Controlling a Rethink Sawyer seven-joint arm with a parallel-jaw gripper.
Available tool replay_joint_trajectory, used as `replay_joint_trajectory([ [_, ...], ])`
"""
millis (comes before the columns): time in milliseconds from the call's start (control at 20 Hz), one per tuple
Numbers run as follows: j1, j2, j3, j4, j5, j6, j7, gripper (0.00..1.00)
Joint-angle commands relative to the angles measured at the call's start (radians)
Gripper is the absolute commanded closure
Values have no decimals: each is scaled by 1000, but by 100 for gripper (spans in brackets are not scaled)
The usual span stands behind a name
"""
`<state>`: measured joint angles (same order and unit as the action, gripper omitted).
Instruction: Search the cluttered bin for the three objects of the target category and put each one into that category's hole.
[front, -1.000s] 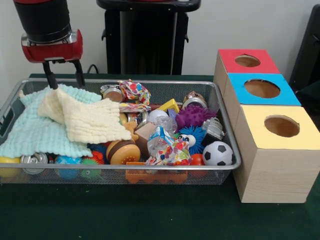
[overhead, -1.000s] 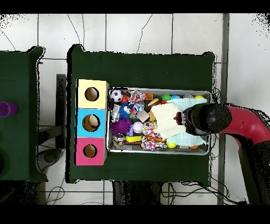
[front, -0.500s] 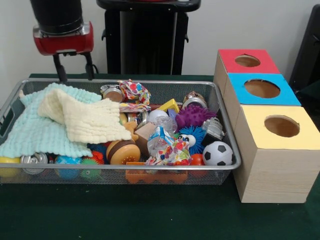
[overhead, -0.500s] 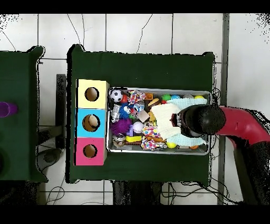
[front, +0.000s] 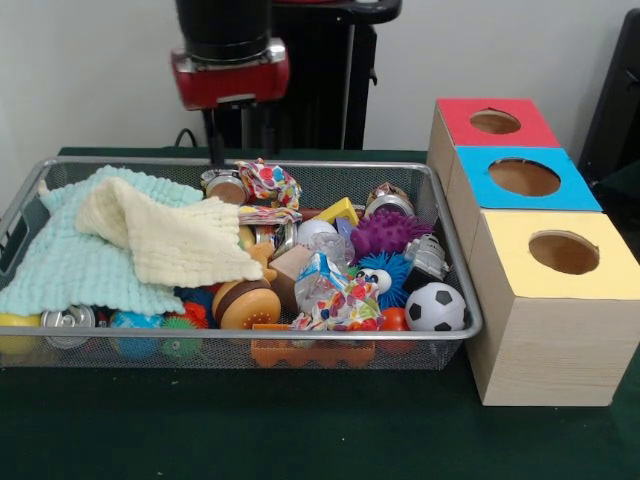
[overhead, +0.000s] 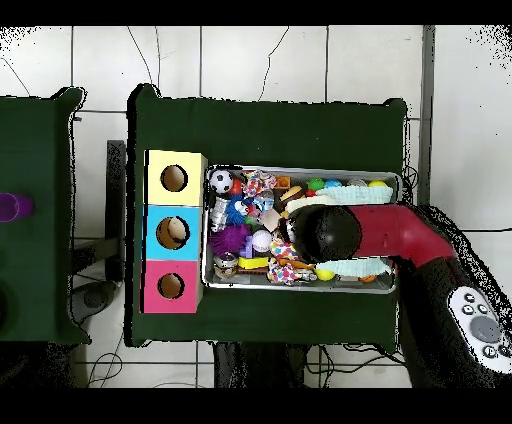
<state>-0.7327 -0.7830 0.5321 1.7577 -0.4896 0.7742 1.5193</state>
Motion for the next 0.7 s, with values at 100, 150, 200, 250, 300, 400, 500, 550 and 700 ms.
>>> replay_joint_trajectory([
  [100, 106, -24, -45, 111, 23, -145, 227, 0],
  [150, 119, -24, -53, 111, 27, -152, 232, 0],
  [200, 138, -26, -64, 111, 27, -170, 245, 0],
  [250, 151, -25, -71, 110, 30, -178, 247, 0],
  [300, 170, -23, -81, 107, 27, -194, 253, 0],
  [400, 191, -2, -84, 94, 24, -229, 236, 0],
  [500, 202, 32, -80, 75, 14, -270, 210, 0],
  [550, 208, 45, -80, 64, 7, -291, 198, 0],
  [700, 235, 98, -94, 28, -23, -376, 184, 0],
])
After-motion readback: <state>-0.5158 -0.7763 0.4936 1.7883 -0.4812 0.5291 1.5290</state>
